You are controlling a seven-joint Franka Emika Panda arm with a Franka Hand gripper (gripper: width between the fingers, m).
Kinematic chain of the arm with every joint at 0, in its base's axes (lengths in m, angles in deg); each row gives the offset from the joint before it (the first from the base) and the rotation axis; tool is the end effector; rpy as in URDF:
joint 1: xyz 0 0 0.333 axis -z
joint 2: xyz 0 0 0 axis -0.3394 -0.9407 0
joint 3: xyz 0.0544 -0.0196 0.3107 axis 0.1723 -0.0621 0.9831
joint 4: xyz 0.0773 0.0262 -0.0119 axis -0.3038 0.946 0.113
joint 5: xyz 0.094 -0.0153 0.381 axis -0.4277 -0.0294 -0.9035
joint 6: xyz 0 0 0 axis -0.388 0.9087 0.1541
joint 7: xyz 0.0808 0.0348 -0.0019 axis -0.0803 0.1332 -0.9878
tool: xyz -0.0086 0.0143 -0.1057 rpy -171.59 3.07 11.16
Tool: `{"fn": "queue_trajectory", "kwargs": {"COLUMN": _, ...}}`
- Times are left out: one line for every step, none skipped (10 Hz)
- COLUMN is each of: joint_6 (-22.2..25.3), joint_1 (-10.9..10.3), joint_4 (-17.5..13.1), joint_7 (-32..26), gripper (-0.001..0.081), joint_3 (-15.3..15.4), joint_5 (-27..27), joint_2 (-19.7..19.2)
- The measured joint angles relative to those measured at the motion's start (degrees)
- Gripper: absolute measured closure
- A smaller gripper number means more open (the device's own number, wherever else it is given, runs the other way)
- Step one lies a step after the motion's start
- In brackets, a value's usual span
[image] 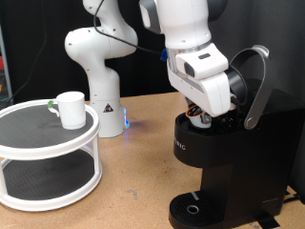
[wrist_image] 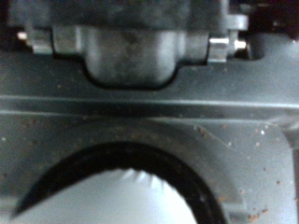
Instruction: Make a cup of coffee with the keurig machine
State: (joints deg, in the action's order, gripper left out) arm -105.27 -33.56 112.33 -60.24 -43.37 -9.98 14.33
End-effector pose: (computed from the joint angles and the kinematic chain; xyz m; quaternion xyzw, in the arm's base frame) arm 0.5113 0.0841 0.4011 -0.9107 -0.3963 -0.0632 0.0977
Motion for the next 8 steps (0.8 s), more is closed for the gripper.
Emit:
{"fn": "queue_trajectory", "kwargs": {"joint_6": -0.2, "joint_1": 0.1, "joint_4": 0.1, "joint_7": 0.0, "gripper": 0.0371, "joint_3": 0.0, "joint_5": 0.4, "joint_2": -0.4}}
{"fn": "queue_trajectory", "kwargs": {"joint_6": -0.6, "joint_1": 0.1, "joint_4": 0.2, "joint_7": 0.0, "gripper": 0.0241, "joint_3": -0.1, "joint_5": 0.6, "joint_2": -0.9}}
{"fn": "queue_trajectory", "kwargs": {"joint_6": -1.1, "joint_1": 0.1, "joint_4": 0.2, "joint_7": 0.0, "gripper": 0.0241, "joint_3": -0.1, "joint_5": 0.6, "joint_2": -1.1}}
{"fn": "queue_trajectory", "kwargs": {"joint_6": -1.3, "joint_1": 0.1, "joint_4": 0.2, "joint_7": 0.0, "gripper": 0.0057, "joint_3": -0.1, "joint_5": 0.6, "joint_2": -1.1}}
{"fn": "queue_trajectory", "kwargs": {"joint_6": -1.3, "joint_1": 0.2, "joint_4": 0.2, "joint_7": 0.0, "gripper": 0.0057, "joint_3": -0.1, "joint_5": 0.6, "joint_2": -1.1}}
{"fn": "queue_trajectory", "kwargs": {"joint_6": -1.3, "joint_1": 0.2, "joint_4": 0.2, "joint_7": 0.0, "gripper": 0.0008, "joint_3": -0.1, "joint_5": 0.5, "joint_2": -1.0}}
{"fn": "queue_trajectory", "kwargs": {"joint_6": -1.3, "joint_1": 0.3, "joint_4": 0.2, "joint_7": -0.2, "gripper": 0.0008, "joint_3": -0.3, "joint_5": -0.4, "joint_2": -0.9}}
{"fn": "queue_trajectory", "kwargs": {"joint_6": -1.0, "joint_1": 0.4, "joint_4": 0.2, "joint_7": -1.0, "gripper": 0.0001, "joint_3": -0.6, "joint_5": -1.9, "joint_2": -0.4}}
